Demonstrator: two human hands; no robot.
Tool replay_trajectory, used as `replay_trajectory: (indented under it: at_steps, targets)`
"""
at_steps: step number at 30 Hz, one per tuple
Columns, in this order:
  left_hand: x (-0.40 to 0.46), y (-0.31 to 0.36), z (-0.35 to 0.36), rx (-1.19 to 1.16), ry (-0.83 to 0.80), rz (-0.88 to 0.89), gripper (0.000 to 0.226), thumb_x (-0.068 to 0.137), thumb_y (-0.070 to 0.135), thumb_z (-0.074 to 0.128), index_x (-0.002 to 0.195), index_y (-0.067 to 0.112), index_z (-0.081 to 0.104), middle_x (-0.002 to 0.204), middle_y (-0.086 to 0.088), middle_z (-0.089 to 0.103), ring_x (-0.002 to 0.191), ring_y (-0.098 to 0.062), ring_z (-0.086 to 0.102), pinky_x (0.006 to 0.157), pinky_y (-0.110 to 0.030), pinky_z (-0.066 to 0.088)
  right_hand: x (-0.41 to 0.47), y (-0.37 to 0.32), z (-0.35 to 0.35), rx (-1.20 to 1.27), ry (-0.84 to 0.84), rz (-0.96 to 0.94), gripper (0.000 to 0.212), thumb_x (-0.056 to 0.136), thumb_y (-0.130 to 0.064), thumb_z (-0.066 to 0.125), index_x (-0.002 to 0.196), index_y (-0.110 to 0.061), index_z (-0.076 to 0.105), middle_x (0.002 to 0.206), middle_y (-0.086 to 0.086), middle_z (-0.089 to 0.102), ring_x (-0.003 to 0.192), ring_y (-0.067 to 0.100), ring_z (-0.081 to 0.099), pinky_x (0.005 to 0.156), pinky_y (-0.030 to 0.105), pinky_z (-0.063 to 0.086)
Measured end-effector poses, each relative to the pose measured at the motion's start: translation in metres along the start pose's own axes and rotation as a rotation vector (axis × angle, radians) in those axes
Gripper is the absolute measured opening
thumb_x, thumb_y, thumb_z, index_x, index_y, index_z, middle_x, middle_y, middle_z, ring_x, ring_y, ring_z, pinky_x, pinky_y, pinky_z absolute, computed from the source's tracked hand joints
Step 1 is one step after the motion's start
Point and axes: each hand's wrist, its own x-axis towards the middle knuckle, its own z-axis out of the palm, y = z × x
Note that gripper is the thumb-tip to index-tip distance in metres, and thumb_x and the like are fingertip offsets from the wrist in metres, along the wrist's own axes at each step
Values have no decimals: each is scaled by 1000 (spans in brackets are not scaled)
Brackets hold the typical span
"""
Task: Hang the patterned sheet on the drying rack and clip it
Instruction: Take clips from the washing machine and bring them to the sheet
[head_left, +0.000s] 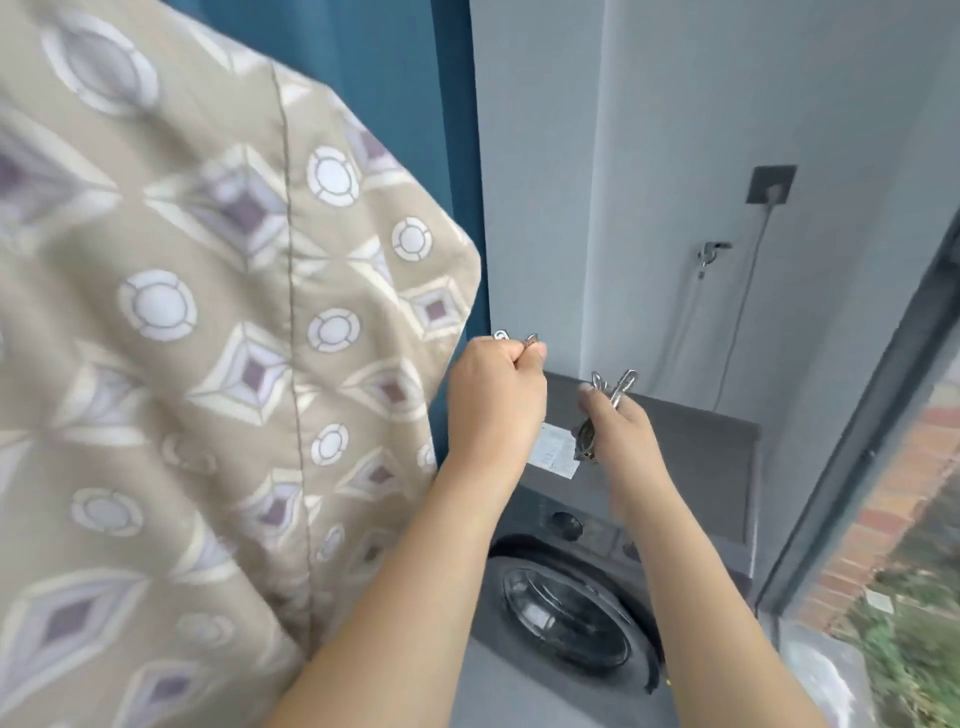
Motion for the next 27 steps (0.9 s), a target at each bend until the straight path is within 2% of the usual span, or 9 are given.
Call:
replay_trajectory:
  at_steps: [5, 11, 14, 16, 18, 19, 21, 25, 27]
  targets:
    - [3, 50, -27, -127, -64, 18, 59, 93, 27, 61, 48, 15, 25, 37, 4, 22, 42, -13, 21, 44, -26, 21, -32, -39, -6, 91, -8, -117, 38, 96, -40, 53, 106, -4, 62, 79, 5, 48, 68, 14, 43, 59, 25, 35]
    - [16, 100, -81, -167, -54, 103, 57, 93, 32, 61, 47, 14, 32, 32, 6, 22, 36, -13, 22, 44, -25, 21, -63, -96, 6, 178, -49, -282, 39, 95, -43, 51, 111, -10, 65, 76, 3, 45, 53, 3, 41, 48, 9, 37]
    - [25, 118, -115, -157, -1, 161, 53, 92, 34, 62, 50, 11, 39, 34, 6, 24, 39, -12, 23, 44, -25, 24, -74, -121, 24, 190, -98, -368, 42, 94, -45, 50, 112, -9, 64, 79, 5, 43, 49, -1, 41, 47, 7, 36]
    - [32, 125, -137, -169, 39, 179, 48, 90, 36, 63, 61, 0, 54, 41, 6, 38, 45, -17, 37, 50, -25, 38, -79, -135, 39, 181, -130, -408, 48, 94, -45, 50, 114, -2, 60, 82, 7, 43, 47, -2, 41, 46, 8, 36]
    - [36, 131, -158, -197, 53, 190, 46, 85, 40, 65, 74, -4, 64, 58, -16, 59, 55, -31, 55, 65, -37, 57, -85, -148, 55, 155, -178, -444, 47, 95, -44, 50, 108, -1, 61, 89, 8, 43, 51, -1, 43, 47, 7, 36]
    - [38, 133, -167, -197, 64, 198, 45, 83, 41, 64, 76, -3, 66, 67, -23, 65, 62, -38, 61, 72, -43, 59, -88, -153, 63, 141, -204, -456, 43, 95, -45, 50, 105, -5, 63, 91, 8, 45, 54, 1, 44, 48, 7, 37]
    - [37, 138, -182, -171, 90, 208, 44, 83, 40, 64, 75, -2, 66, 73, -23, 68, 72, -38, 67, 78, -47, 58, -94, -162, 77, 158, -260, -469, 37, 94, -46, 50, 100, -14, 65, 91, 6, 48, 58, 1, 47, 51, 6, 38]
    - [37, 147, -206, -151, 139, 234, 44, 81, 41, 65, 71, -3, 63, 74, -25, 66, 72, -38, 67, 77, -50, 57, -102, -179, 95, 264, -339, -485, 41, 92, -44, 53, 102, -5, 61, 75, -4, 54, 57, 0, 50, 51, 8, 39]
    - [35, 153, -217, -115, 169, 251, 43, 84, 38, 66, 70, -3, 62, 72, -25, 64, 71, -36, 67, 76, -47, 56, -105, -186, 103, 318, -406, -495, 40, 91, -45, 57, 100, -7, 61, 74, -7, 59, 61, 0, 55, 59, 13, 43]
